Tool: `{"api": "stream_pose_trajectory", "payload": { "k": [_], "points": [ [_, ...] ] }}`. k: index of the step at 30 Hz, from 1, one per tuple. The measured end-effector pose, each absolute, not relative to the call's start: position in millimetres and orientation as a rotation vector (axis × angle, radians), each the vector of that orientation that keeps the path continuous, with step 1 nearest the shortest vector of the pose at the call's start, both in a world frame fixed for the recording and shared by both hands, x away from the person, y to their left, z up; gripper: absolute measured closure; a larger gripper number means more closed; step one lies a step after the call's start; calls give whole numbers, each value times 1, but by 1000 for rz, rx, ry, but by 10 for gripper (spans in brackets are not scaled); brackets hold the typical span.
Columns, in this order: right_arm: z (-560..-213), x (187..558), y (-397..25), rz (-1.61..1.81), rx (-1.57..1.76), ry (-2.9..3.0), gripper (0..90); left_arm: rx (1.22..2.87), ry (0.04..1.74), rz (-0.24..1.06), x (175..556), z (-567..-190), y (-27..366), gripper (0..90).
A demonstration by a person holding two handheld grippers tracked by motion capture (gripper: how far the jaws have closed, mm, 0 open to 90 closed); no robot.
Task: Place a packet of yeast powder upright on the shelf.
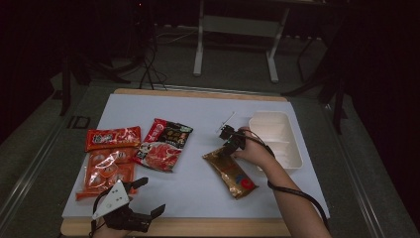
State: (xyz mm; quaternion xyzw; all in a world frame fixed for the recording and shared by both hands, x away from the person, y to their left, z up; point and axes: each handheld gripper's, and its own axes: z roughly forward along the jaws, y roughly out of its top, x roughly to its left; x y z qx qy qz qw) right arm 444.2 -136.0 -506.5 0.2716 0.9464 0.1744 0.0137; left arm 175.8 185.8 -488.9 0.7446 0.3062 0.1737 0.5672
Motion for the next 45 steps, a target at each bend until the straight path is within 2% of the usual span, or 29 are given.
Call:
{"api": "stream_pose_trajectory", "payload": {
  "k": [3,4,5,9,12,13,26,27,32,45],
  "points": [
    [-506,444,-136,531,861,2958,563,1752,718,409,176,-489,186,41],
    [-506,445,-137,527,864,2960,615,1751,719,406,176,-489,186,41],
    [-506,445,-138,505,868,2947,724,1749,721,408,176,-489,186,41],
    [-506,443,-136,470,820,2917,773,1748,726,404,177,-490,186,41],
    [-506,441,-135,449,788,2914,886,1751,725,405,177,-490,185,41],
    [-506,441,-134,451,782,2913,897,1751,724,402,177,-490,185,41],
    [-490,433,-135,542,722,2914,900,1725,733,420,178,-491,188,38],
    [-484,430,-136,577,710,2911,900,1713,731,450,177,-491,189,29],
    [-472,423,-138,654,677,2893,900,1645,765,432,180,-492,195,29],
    [-435,405,-153,805,619,2832,900,1630,794,456,183,-495,193,30]
  ]
}}
